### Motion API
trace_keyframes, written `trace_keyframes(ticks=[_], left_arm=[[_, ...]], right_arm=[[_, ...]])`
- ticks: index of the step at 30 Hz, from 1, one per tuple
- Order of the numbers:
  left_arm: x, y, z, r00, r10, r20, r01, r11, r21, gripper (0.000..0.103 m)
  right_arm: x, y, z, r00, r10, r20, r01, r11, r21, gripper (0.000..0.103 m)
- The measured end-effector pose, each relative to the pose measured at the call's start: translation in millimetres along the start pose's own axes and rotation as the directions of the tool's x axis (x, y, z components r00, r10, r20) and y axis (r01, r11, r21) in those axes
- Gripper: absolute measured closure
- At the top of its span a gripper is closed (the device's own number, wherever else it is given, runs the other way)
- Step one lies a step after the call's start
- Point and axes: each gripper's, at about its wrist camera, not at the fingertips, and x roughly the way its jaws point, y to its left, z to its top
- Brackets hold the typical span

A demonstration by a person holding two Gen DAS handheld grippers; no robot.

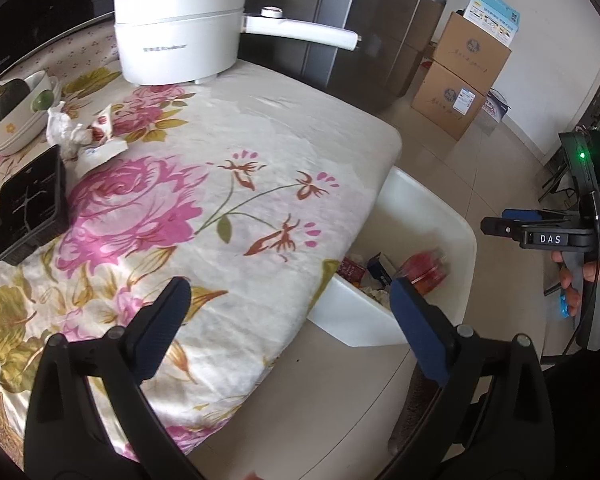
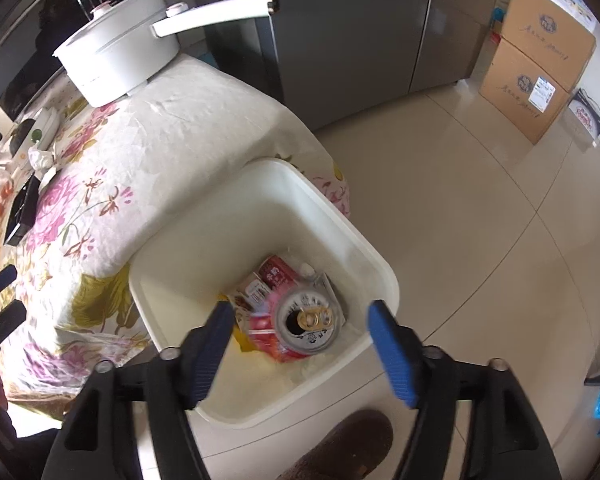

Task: Collect trash
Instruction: 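Open both tools to drop the red cans into the bin, then reach the left tool to the black plastic tray and grasp its rim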

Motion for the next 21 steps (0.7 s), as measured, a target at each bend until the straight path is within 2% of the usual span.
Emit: trace_keyframes(ticks=[14,21], left_arm=[[-36.0,65.6,-17.8,0.996,0.092,0.008,-0.091,0.991,-0.096,0.001],[-56.4,111.1,-27.3,0.989,0.144,0.010,-0.139,0.968,-0.207,0.001]], right_arm=[[-3.4,58.1,10.3,0.999,0.030,0.018,-0.028,0.996,-0.088,0.027],[-3.6,94.3,19.3,0.997,0.069,0.023,-0.065,0.990,-0.126,0.025]])
